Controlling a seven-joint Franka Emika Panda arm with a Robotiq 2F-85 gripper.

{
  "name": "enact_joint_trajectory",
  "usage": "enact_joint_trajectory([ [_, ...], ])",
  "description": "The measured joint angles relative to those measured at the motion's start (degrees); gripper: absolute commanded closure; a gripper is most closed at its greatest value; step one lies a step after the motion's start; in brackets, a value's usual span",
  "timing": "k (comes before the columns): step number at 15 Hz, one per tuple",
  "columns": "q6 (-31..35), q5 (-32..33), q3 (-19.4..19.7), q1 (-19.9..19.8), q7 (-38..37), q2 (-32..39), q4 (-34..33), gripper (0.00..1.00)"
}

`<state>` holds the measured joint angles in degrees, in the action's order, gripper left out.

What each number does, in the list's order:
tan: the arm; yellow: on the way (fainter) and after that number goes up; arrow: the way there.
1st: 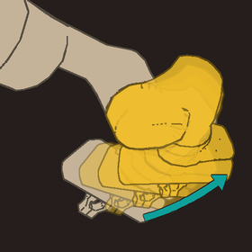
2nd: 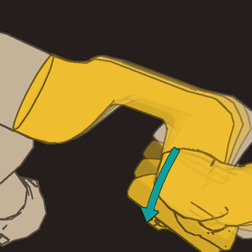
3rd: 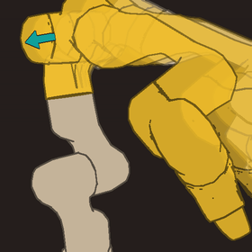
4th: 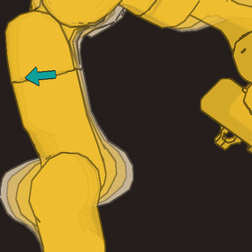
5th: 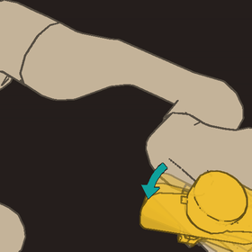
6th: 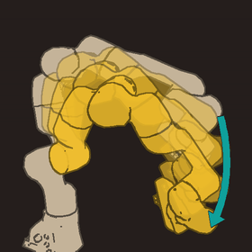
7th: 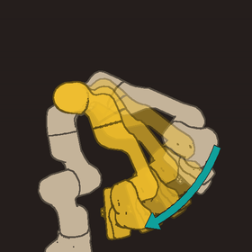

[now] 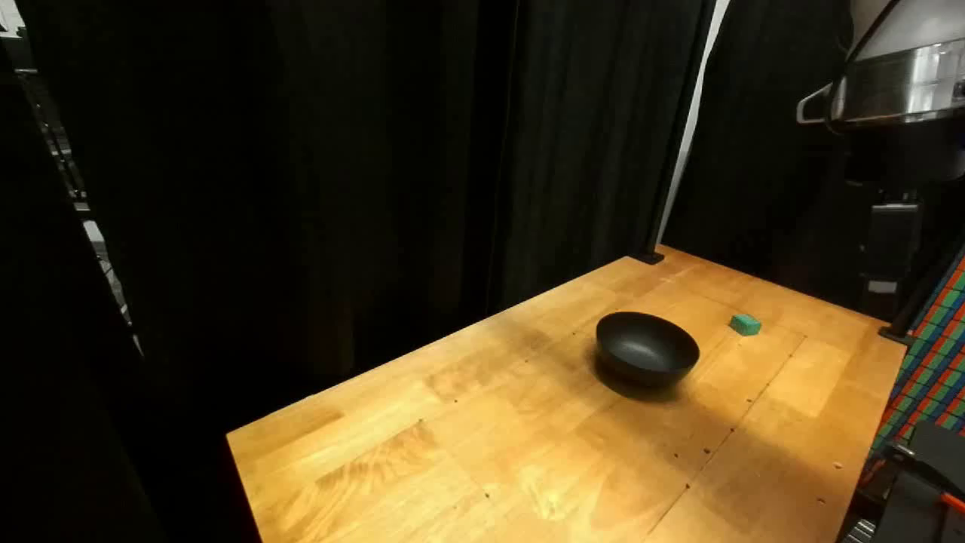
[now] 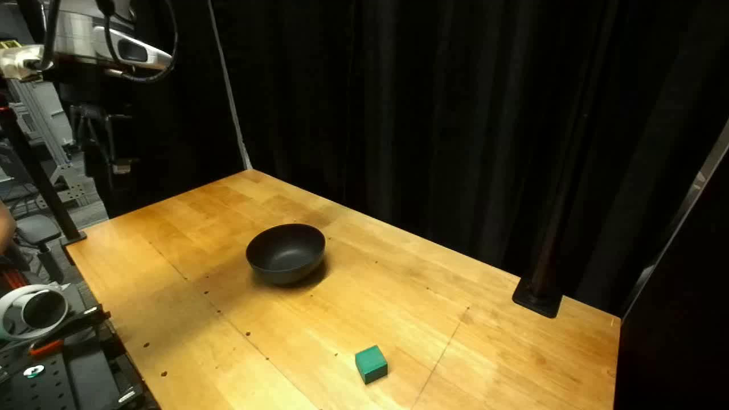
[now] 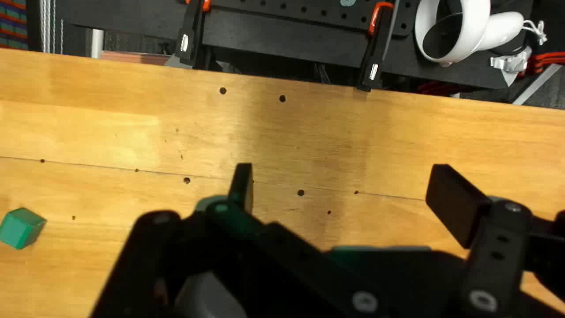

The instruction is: Put the block in the bowl

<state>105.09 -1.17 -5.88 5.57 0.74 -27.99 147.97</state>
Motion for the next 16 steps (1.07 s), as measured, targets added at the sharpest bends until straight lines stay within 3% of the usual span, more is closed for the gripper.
enact_joint_trajectory([
  [7, 0.29, 0.00, 0.02, -0.02, -0.17, 0.19, 0.01, 0.00],
  [9, 3.84, 0.03, 0.30, -1.17, -3.36, 2.17, -0.16, 0.00],
  [16, 22.61, 5.16, 6.95, -11.59, -13.86, 24.13, -7.55, 0.00],
])
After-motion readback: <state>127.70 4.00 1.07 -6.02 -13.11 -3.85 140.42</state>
